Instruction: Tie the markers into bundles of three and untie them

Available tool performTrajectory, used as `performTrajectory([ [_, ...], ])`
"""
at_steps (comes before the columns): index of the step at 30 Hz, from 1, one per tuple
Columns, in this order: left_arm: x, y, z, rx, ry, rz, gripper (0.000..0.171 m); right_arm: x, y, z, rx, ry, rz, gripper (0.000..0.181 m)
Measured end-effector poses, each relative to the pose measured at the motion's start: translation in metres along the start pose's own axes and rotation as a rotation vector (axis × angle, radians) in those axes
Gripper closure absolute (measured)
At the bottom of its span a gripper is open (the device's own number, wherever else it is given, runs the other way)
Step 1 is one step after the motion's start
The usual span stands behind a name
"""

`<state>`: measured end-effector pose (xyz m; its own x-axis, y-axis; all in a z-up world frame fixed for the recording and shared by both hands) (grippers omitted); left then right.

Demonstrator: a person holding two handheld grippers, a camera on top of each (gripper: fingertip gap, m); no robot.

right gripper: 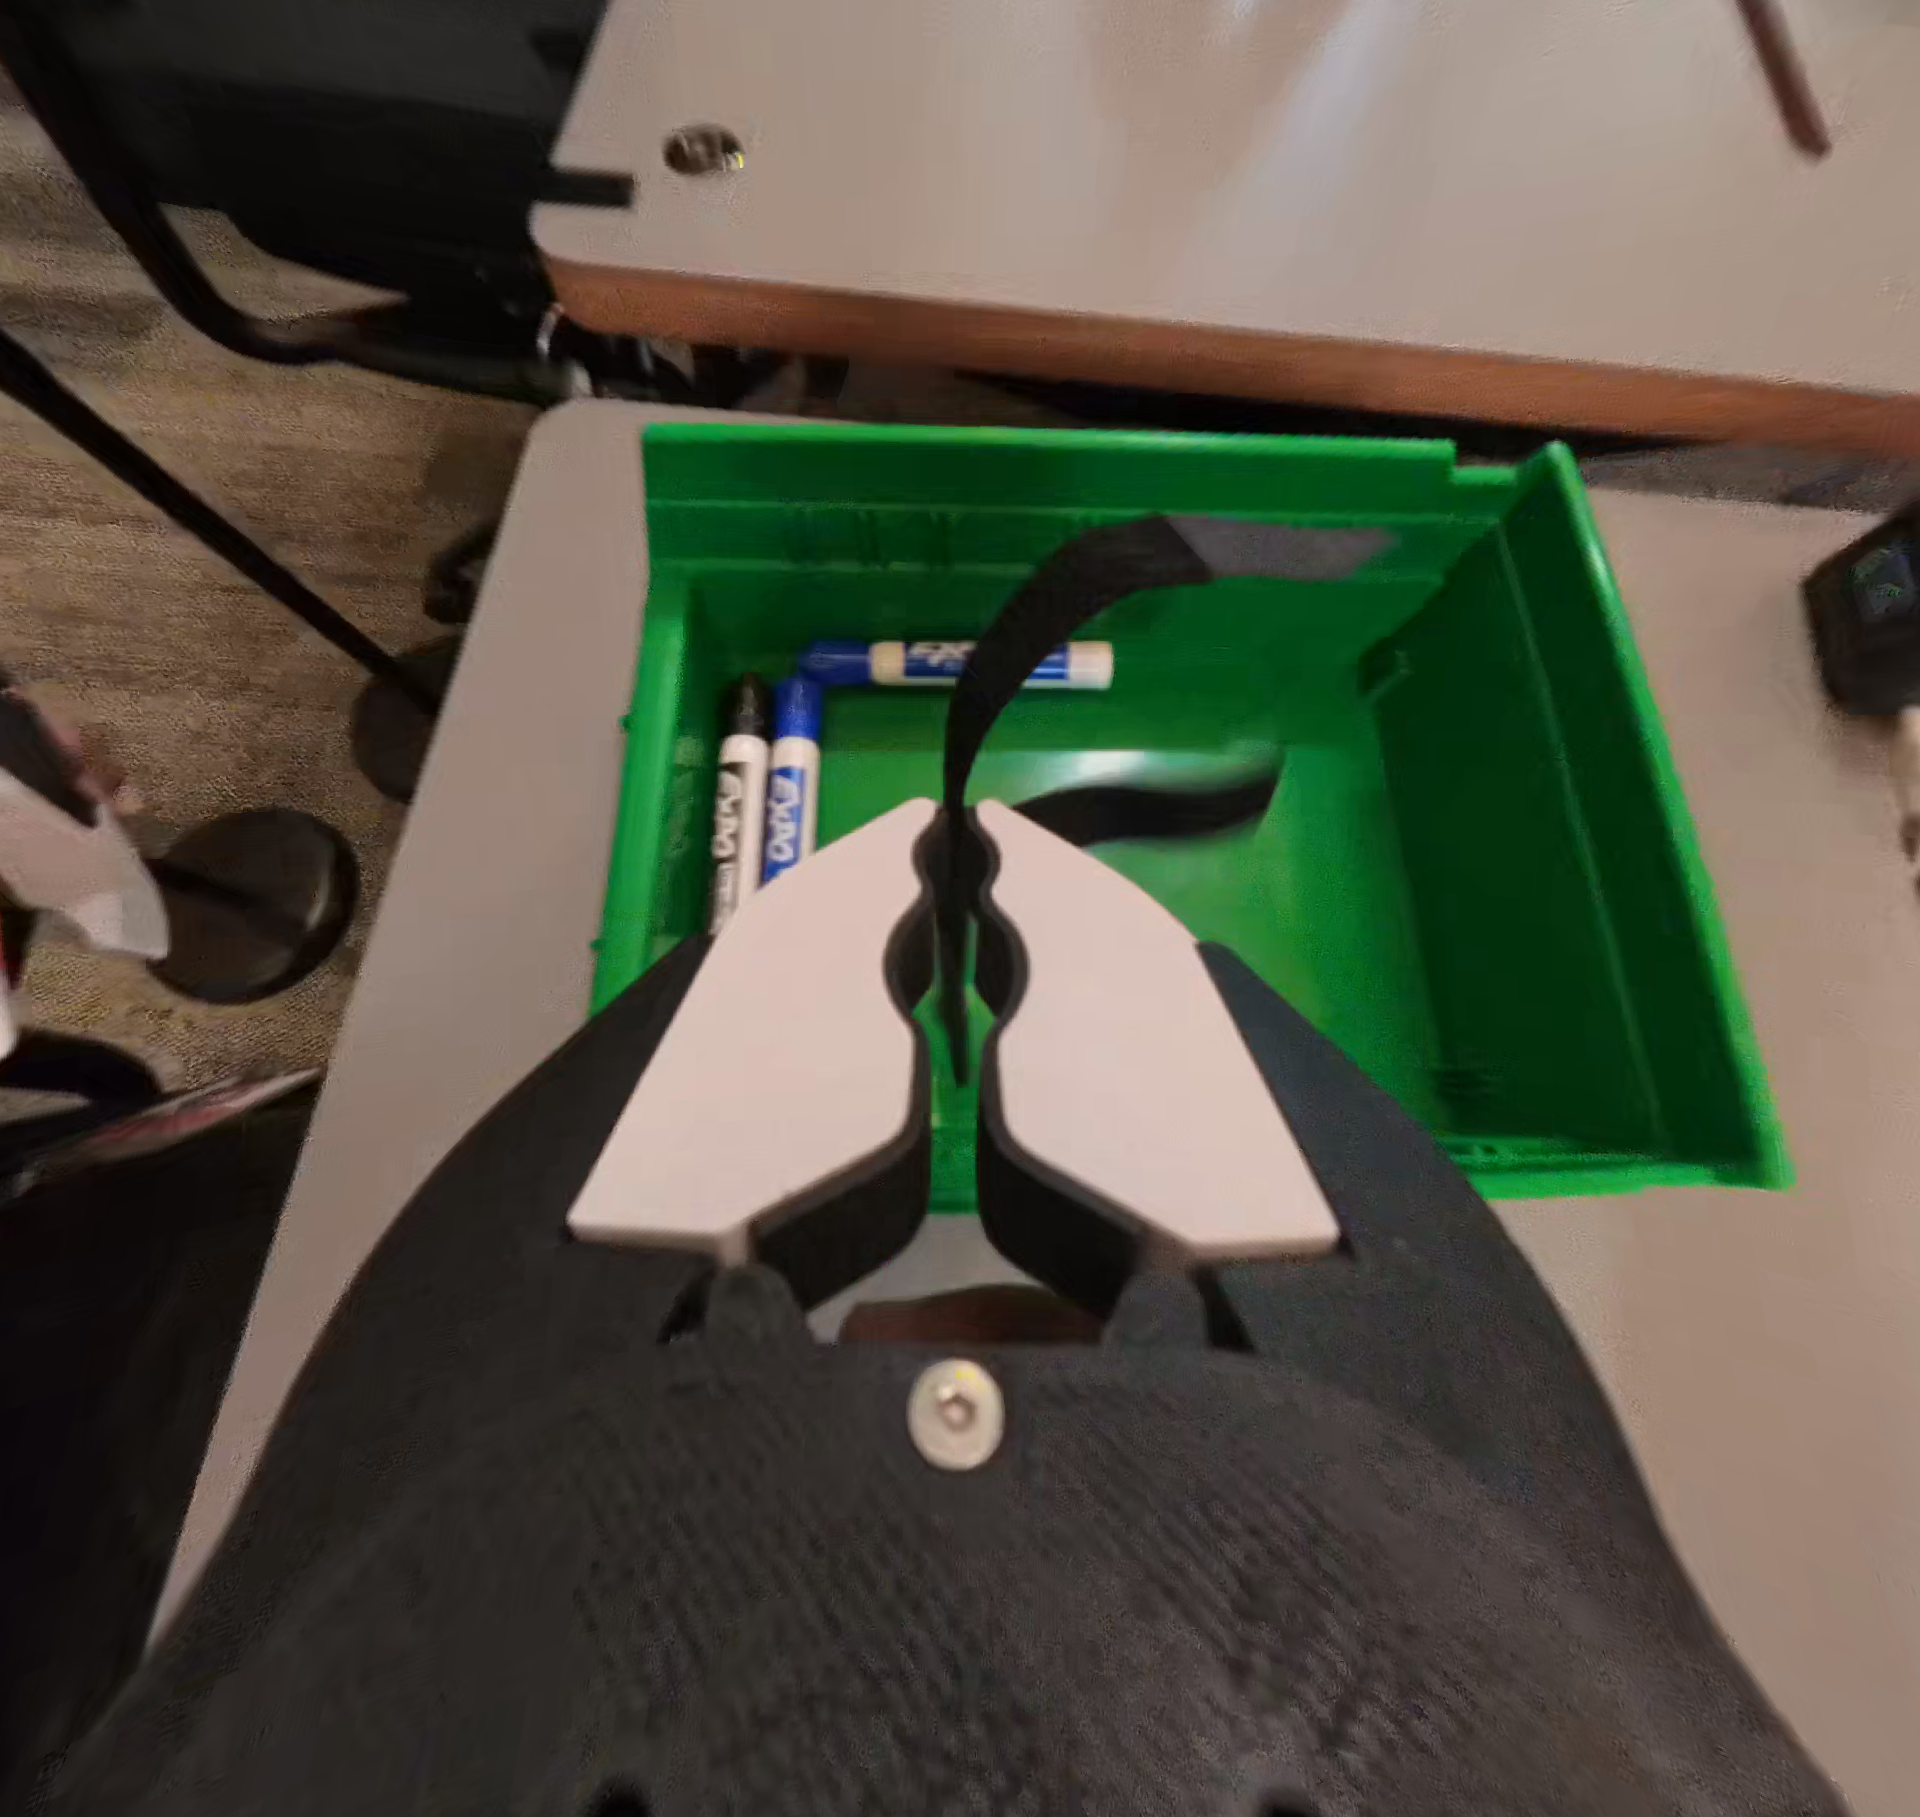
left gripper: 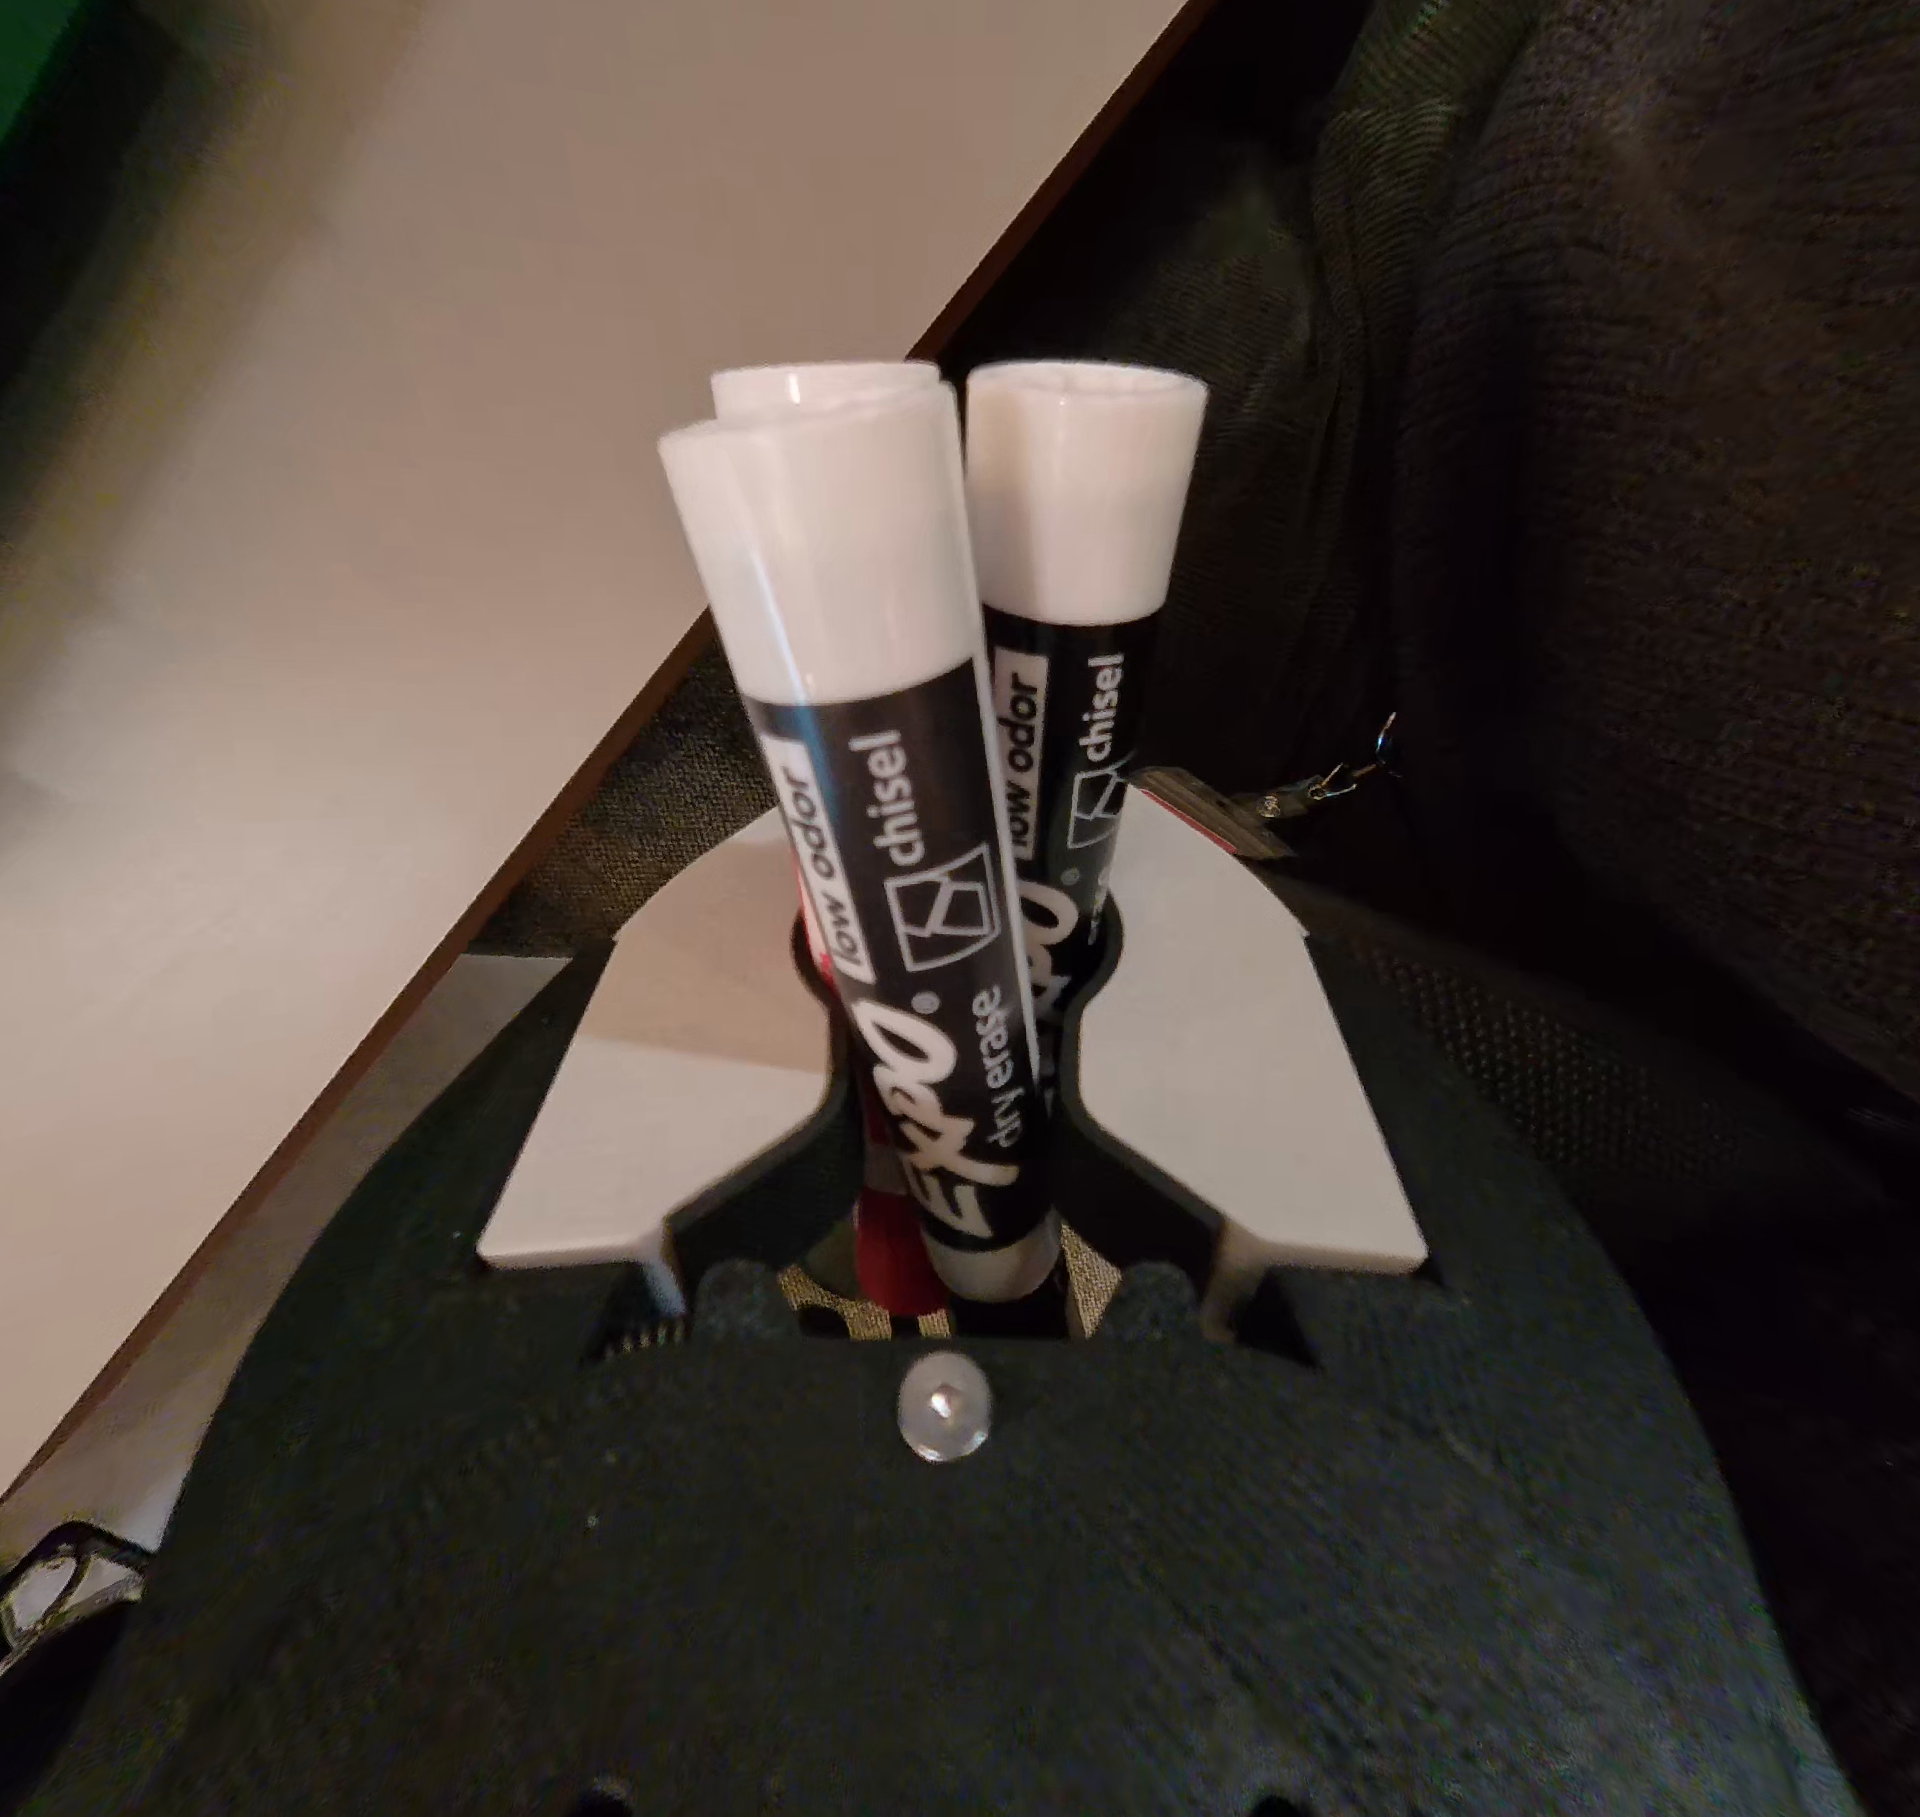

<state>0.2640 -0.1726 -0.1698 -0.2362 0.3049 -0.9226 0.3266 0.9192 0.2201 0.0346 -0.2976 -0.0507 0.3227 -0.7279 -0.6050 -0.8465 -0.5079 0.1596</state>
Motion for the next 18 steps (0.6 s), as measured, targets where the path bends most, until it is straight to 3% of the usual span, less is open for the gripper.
performTrajectory([
  [2,0.002,0.0,0.001,0.001,-0.01,0.001,0.128,-0.008,0.034,-0.02,0.022,0.124,0.183,0.179],
  [3,0.002,0.0,0.002,0.001,-0.011,0.002,0.128,-0.01,0.047,-0.021,0.031,0.105,0.237,0.179],
  [6,0.0,0.0,0.002,-0.004,-0.003,0.003,0.128,0.017,0.043,0.004,0.018,-0.147,0.104,0.179],
  [8,-0.001,-0.001,0.001,-0.007,0.003,0.003,0.128,0.02,0.047,-0.009,-0.023,-0.071,0.132,0.179],
  [11,0.0,-0.001,0.003,-0.012,0.001,0.01,0.128,0.03,0.018,-0.02,0.022,-0.057,-0.105,0.179],
  [15,0.003,-0.002,0.003,-0.012,-0.007,0.016,0.128,0.054,0.019,0.023,-0.015,-0.38,-0.108,0.179],
  [18,0.004,-0.001,0.004,-0.011,-0.013,0.018,0.128,0.073,0.009,0.022,0.018,-0.395,-0.171,0.177],
])
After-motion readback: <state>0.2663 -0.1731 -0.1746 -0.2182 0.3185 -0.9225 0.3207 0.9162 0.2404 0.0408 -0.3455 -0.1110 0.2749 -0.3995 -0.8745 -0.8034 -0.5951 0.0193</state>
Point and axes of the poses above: each gripper's, where its closed fingertips meet, x out along the fingers, z out of its underside, y = z × x across the jaws, the point moved 1 cm from there along -x, back along the fingers, and after that the axes turned 9 degrees about -x, right-handed, at the moved point
